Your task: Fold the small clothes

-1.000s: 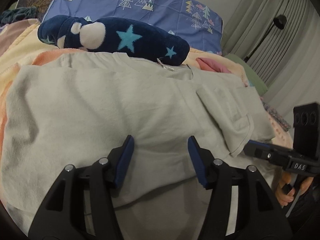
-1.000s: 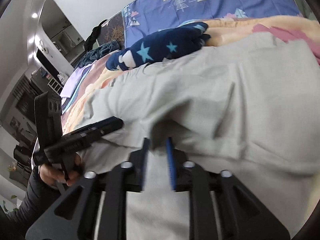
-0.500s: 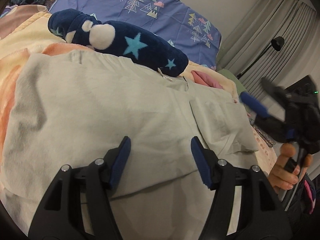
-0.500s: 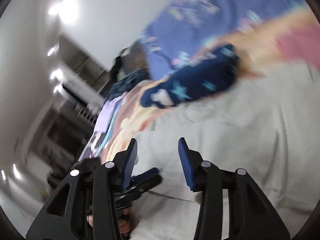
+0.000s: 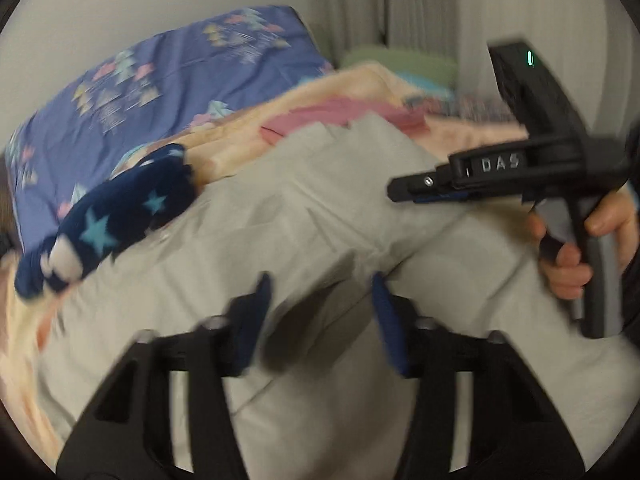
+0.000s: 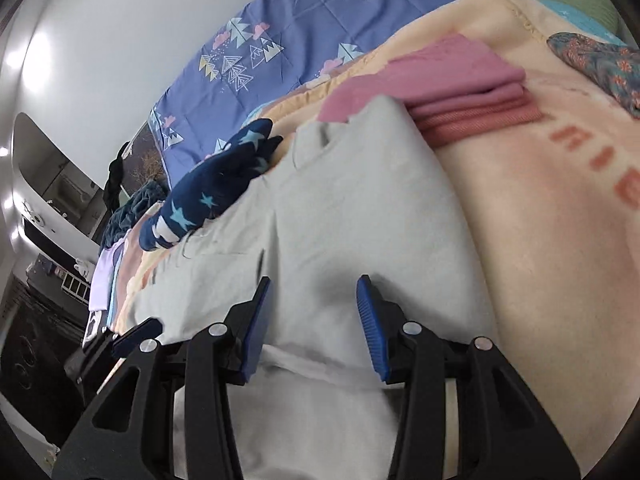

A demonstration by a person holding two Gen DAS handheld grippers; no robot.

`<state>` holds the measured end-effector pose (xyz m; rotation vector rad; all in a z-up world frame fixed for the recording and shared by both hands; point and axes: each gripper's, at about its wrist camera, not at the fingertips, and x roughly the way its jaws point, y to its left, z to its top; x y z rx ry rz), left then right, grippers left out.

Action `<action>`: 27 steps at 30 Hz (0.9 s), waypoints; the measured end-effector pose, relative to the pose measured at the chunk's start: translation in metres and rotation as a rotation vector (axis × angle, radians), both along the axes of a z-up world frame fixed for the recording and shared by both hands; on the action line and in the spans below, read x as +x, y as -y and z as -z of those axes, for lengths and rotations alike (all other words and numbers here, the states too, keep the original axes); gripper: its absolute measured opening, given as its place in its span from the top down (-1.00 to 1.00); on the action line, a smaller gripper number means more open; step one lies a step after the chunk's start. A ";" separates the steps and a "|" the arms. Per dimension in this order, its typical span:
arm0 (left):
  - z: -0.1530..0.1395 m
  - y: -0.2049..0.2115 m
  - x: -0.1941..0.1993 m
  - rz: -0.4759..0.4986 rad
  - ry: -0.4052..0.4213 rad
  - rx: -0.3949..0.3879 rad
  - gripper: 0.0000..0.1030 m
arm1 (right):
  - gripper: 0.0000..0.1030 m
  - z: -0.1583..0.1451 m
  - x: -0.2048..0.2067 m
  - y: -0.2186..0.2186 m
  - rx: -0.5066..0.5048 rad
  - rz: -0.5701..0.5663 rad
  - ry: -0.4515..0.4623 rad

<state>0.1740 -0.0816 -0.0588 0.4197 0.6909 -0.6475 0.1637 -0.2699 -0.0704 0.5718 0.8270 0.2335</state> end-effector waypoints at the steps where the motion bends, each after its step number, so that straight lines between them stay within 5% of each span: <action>1: 0.008 0.012 0.006 -0.005 0.000 0.073 0.78 | 0.14 0.005 0.000 -0.001 -0.001 -0.007 0.015; 3: 0.014 0.020 0.018 -0.071 0.029 0.159 0.92 | 0.15 0.010 0.000 0.000 -0.002 -0.010 0.035; 4: 0.006 0.010 0.022 -0.120 0.042 0.110 0.92 | 0.15 0.011 -0.001 0.002 -0.002 -0.012 0.043; 9: -0.029 -0.112 0.032 -0.473 -0.027 -0.318 0.91 | 0.03 0.007 -0.007 0.003 0.019 -0.032 0.090; 11: -0.017 -0.162 0.028 -0.589 -0.080 -0.442 0.72 | -0.03 0.005 -0.009 0.000 0.025 -0.047 0.110; 13: 0.005 -0.196 0.026 -0.665 -0.147 -0.494 0.22 | -0.07 0.004 -0.008 -0.007 0.001 -0.065 0.118; 15: 0.026 -0.213 0.028 -0.646 -0.269 -0.573 -0.05 | -0.10 0.004 -0.008 -0.013 -0.048 -0.072 0.115; 17: 0.036 -0.213 0.032 -0.629 -0.307 -0.576 -0.21 | -0.10 0.005 -0.008 -0.016 -0.077 -0.070 0.113; 22: 0.028 -0.189 0.058 -0.611 -0.241 -0.437 -0.39 | -0.10 0.008 -0.010 -0.016 -0.097 -0.067 0.120; 24: 0.026 -0.172 0.067 -0.568 -0.238 -0.393 -0.22 | -0.12 0.009 -0.010 -0.016 -0.102 -0.068 0.120; 25: 0.028 -0.166 0.076 -0.548 -0.242 -0.372 0.27 | -0.12 0.009 -0.011 -0.016 -0.105 -0.069 0.121; 27: 0.029 -0.155 0.085 -0.529 -0.249 -0.313 0.84 | -0.12 0.008 -0.011 -0.017 -0.107 -0.068 0.126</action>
